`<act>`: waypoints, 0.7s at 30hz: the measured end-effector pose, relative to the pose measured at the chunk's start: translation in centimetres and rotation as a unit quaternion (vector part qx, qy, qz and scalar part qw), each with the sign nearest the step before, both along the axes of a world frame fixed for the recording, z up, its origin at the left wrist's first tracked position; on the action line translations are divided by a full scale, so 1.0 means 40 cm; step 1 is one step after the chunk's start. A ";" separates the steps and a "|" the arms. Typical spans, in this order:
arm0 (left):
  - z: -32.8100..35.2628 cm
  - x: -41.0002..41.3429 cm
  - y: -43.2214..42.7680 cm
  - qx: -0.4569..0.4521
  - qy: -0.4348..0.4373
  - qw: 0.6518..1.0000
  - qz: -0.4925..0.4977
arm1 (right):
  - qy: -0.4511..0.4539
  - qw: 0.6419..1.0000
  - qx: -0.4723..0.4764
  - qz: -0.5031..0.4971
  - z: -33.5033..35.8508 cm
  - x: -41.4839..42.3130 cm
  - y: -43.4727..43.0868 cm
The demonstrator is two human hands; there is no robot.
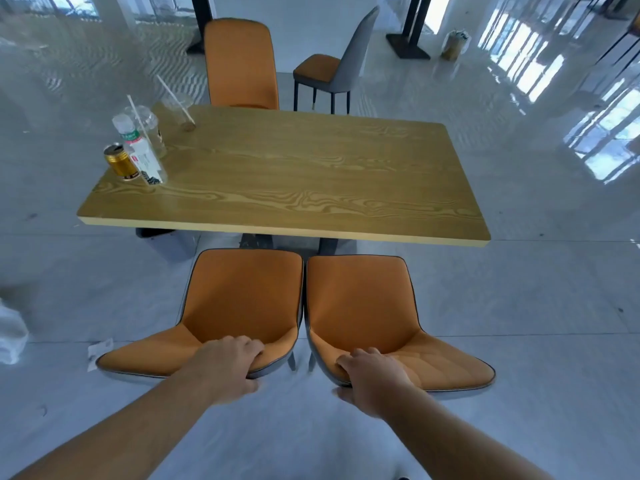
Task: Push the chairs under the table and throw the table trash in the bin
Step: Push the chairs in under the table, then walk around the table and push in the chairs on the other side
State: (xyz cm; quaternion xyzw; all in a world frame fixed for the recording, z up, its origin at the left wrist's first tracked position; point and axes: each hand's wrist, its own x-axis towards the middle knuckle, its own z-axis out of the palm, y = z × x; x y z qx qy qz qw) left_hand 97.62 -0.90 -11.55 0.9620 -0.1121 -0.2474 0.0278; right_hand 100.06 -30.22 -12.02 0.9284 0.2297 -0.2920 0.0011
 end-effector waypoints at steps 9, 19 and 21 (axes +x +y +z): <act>0.534 0.322 -0.293 -0.072 -0.214 0.974 0.031 | -0.292 0.934 0.139 -0.152 0.511 0.222 -0.316; 1.194 0.494 -1.050 -0.138 -0.438 0.883 -0.102 | -0.530 0.823 0.126 -0.161 1.162 0.268 -0.990; 1.272 0.515 -1.210 -0.145 -0.465 0.866 -0.117 | -0.554 0.807 0.114 -0.168 1.246 0.261 -1.142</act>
